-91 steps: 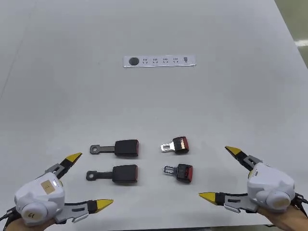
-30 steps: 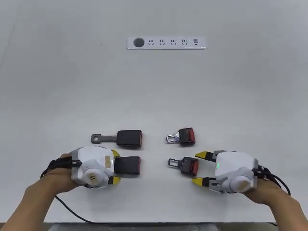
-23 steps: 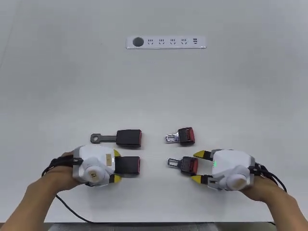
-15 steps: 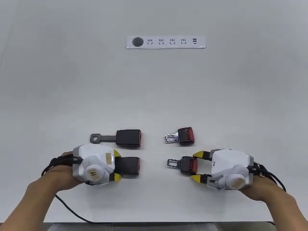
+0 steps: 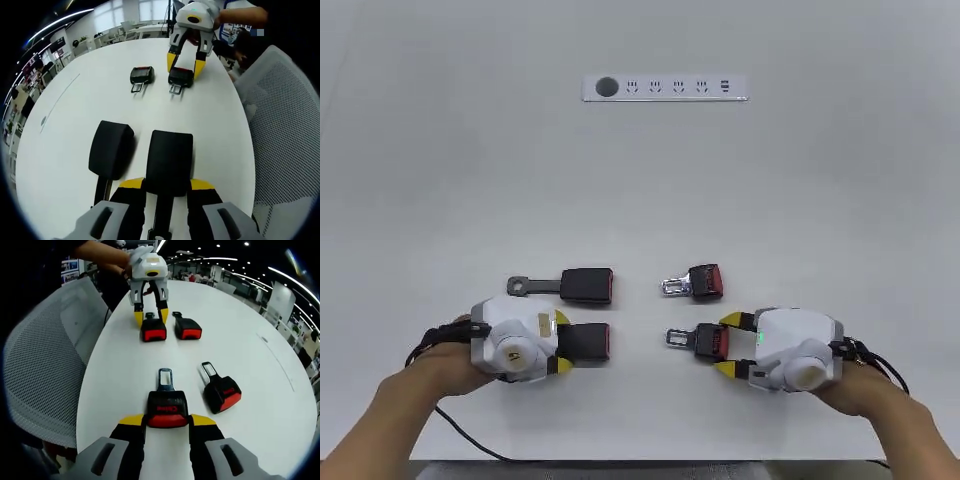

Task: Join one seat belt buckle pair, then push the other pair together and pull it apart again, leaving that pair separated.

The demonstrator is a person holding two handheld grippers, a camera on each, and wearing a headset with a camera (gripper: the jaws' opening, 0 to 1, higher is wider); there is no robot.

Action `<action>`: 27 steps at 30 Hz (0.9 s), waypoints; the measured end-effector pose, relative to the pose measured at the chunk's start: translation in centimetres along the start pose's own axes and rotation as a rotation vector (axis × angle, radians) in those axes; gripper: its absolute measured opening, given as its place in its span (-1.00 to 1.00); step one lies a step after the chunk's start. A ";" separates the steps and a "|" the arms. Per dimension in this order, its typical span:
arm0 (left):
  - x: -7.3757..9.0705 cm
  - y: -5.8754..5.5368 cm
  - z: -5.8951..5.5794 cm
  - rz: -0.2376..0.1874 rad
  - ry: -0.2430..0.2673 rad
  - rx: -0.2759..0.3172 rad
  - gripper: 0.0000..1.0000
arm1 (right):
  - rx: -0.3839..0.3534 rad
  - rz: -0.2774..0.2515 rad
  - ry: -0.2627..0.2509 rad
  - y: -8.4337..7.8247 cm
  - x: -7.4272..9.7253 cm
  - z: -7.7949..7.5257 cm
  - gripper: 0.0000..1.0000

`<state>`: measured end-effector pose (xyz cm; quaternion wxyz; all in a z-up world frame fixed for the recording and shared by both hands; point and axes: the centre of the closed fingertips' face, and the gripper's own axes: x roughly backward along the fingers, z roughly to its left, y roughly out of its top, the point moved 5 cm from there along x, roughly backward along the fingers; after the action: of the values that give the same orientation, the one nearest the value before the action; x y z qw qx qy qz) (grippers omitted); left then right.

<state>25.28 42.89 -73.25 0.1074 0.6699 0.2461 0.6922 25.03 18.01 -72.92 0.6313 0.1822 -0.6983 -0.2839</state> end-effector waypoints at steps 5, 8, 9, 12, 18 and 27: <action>0.0 0.0 0.0 -0.005 0.002 0.007 -0.34 | 0.000 0.004 -0.001 0.1 0.0 0.0 -0.38; 0.0 0.0 0.0 0.003 0.001 0.006 -0.34 | -0.002 0.006 -0.002 0.0 0.0 0.0 -0.39; 0.0 0.1 0.0 0.004 0.001 0.007 -0.34 | 0.000 0.005 -0.001 0.1 0.0 0.0 -0.39; 0.0 0.0 0.1 0.007 0.002 0.009 -0.34 | -0.008 0.005 0.000 0.1 0.0 0.0 -0.39; -0.1 -0.2 0.1 0.004 0.006 0.020 -0.34 | -0.014 0.004 0.003 0.0 0.0 0.0 -0.39; 0.0 0.0 0.0 0.008 0.009 0.029 -0.34 | -0.025 0.008 0.002 0.1 0.0 0.0 -0.39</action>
<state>25.29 42.92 -73.24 0.0937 0.6691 0.2541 0.6921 25.03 18.12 -72.88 0.6353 0.1719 -0.6948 -0.2900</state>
